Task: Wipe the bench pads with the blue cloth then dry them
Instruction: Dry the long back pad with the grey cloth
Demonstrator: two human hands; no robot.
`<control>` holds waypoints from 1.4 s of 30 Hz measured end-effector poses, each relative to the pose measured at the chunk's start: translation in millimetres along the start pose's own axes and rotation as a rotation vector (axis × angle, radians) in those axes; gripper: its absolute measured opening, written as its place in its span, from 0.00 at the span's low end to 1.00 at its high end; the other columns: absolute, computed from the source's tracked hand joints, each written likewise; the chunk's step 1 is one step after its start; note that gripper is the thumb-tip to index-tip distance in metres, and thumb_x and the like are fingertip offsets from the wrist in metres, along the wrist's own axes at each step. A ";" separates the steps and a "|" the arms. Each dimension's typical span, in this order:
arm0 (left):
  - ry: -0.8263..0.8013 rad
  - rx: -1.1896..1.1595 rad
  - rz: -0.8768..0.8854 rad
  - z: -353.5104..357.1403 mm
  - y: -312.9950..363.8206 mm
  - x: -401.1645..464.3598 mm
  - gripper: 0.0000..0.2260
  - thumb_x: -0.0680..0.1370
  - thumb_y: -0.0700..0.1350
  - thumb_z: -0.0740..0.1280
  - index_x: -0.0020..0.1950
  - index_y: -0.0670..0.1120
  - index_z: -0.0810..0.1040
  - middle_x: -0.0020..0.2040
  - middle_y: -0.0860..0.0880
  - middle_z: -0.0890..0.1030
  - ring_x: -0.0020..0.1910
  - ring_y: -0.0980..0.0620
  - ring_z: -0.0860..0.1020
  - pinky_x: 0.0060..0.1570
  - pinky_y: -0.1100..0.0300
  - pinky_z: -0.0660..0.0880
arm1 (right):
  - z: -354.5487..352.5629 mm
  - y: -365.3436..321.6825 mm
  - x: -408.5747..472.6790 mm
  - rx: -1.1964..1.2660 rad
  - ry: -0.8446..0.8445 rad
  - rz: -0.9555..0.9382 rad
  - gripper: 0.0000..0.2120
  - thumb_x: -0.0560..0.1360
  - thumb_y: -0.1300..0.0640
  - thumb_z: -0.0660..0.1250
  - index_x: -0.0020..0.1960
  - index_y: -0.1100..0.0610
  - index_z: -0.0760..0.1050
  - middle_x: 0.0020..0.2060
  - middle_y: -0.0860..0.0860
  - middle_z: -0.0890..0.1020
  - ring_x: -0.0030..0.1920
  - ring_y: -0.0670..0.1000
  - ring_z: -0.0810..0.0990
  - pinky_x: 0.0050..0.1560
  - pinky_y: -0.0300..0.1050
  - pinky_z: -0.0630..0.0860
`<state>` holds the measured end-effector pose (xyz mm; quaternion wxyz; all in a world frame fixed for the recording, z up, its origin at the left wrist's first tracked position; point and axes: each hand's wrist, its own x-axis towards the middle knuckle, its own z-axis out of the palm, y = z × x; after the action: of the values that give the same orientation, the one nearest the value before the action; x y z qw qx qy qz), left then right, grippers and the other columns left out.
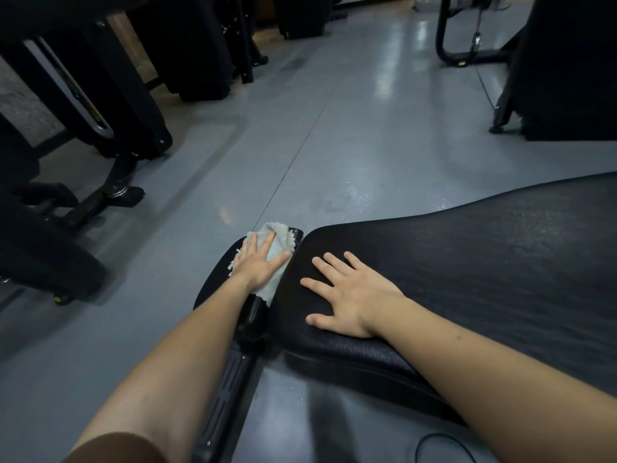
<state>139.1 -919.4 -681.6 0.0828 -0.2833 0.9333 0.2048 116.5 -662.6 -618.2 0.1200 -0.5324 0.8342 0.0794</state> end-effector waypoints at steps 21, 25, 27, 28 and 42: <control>0.003 -0.267 -0.249 -7.7 -103.0 -22.6 0.40 0.70 0.78 0.54 0.79 0.67 0.50 0.81 0.46 0.54 0.80 0.41 0.51 0.77 0.41 0.49 | 4.9 3.0 2.9 -0.003 0.014 -0.008 0.37 0.78 0.28 0.42 0.82 0.44 0.42 0.81 0.54 0.40 0.80 0.55 0.37 0.78 0.59 0.37; 0.043 -0.389 -0.340 -0.3 -102.7 -57.4 0.42 0.67 0.78 0.58 0.78 0.68 0.51 0.80 0.42 0.54 0.79 0.38 0.56 0.76 0.40 0.55 | 3.1 2.0 1.3 -0.010 0.008 -0.002 0.36 0.78 0.28 0.42 0.82 0.43 0.42 0.81 0.53 0.40 0.81 0.54 0.37 0.78 0.58 0.37; 0.080 -0.489 -0.399 4.1 -99.9 -74.4 0.42 0.69 0.76 0.61 0.79 0.66 0.51 0.80 0.39 0.53 0.79 0.39 0.56 0.74 0.42 0.60 | 1.8 1.1 0.3 -0.015 0.008 -0.003 0.36 0.78 0.29 0.41 0.82 0.43 0.42 0.81 0.53 0.40 0.81 0.54 0.37 0.78 0.58 0.37; 0.083 -0.500 -0.418 6.5 -97.3 -81.7 0.39 0.73 0.73 0.61 0.80 0.64 0.50 0.80 0.39 0.53 0.79 0.39 0.55 0.74 0.43 0.60 | 1.1 0.5 -0.5 -0.015 0.010 -0.003 0.36 0.78 0.29 0.41 0.82 0.43 0.42 0.81 0.53 0.40 0.81 0.54 0.37 0.78 0.58 0.37; 0.206 0.074 -0.182 -33.6 -99.3 -134.2 0.20 0.80 0.42 0.59 0.71 0.56 0.71 0.63 0.52 0.74 0.64 0.49 0.75 0.53 0.55 0.73 | 1.7 -11.6 -38.9 0.124 0.146 0.036 0.32 0.83 0.39 0.49 0.82 0.47 0.41 0.82 0.50 0.43 0.81 0.52 0.44 0.79 0.54 0.42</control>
<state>304.5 -942.4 -648.3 0.0154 -0.3830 0.9142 0.1317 143.0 -633.2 -608.8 0.0899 -0.5135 0.8533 -0.0092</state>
